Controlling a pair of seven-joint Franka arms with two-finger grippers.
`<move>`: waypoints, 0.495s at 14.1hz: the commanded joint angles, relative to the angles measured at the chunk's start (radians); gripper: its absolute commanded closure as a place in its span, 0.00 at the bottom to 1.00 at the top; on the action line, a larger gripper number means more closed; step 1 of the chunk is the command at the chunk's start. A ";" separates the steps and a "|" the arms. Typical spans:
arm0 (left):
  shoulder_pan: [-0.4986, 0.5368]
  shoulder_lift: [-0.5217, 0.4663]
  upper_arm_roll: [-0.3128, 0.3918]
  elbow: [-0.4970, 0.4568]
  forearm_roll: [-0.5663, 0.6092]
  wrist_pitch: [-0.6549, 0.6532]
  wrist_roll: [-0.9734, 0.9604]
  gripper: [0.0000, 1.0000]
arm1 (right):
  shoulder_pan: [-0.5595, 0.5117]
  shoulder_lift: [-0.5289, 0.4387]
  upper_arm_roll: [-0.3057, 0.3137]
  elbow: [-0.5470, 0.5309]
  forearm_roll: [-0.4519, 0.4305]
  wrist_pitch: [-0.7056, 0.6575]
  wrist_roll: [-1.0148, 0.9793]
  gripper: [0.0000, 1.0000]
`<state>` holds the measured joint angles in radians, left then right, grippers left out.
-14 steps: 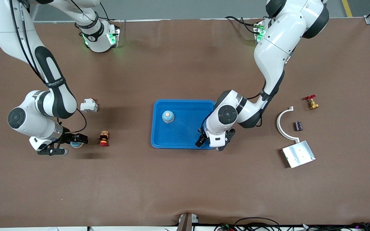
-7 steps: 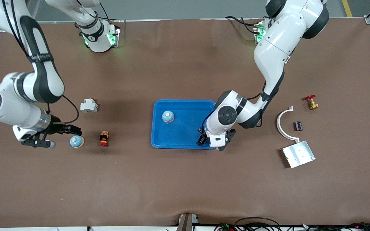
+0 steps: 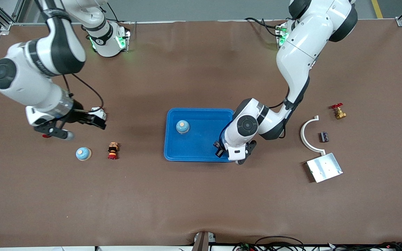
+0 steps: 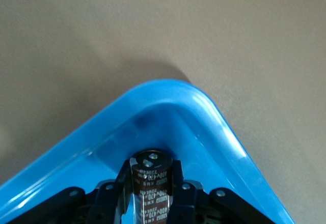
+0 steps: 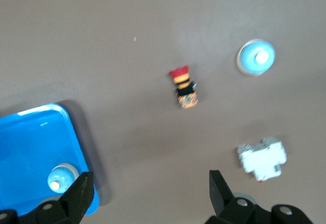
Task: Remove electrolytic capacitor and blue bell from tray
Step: 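Lift the capacitor with the left gripper while the right gripper reaches the bell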
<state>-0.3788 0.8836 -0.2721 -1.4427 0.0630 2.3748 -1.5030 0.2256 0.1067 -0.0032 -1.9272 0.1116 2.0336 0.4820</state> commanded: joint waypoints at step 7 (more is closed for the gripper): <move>0.029 -0.162 0.018 0.008 0.031 -0.179 0.012 0.97 | 0.286 0.044 -0.004 -0.016 -0.041 -0.023 0.427 0.00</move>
<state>-0.3677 0.7908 -0.2597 -1.4155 0.0693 2.2595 -1.5015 0.4617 0.1270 0.0015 -1.9474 0.0844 2.0021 0.8210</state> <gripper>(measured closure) 0.665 0.000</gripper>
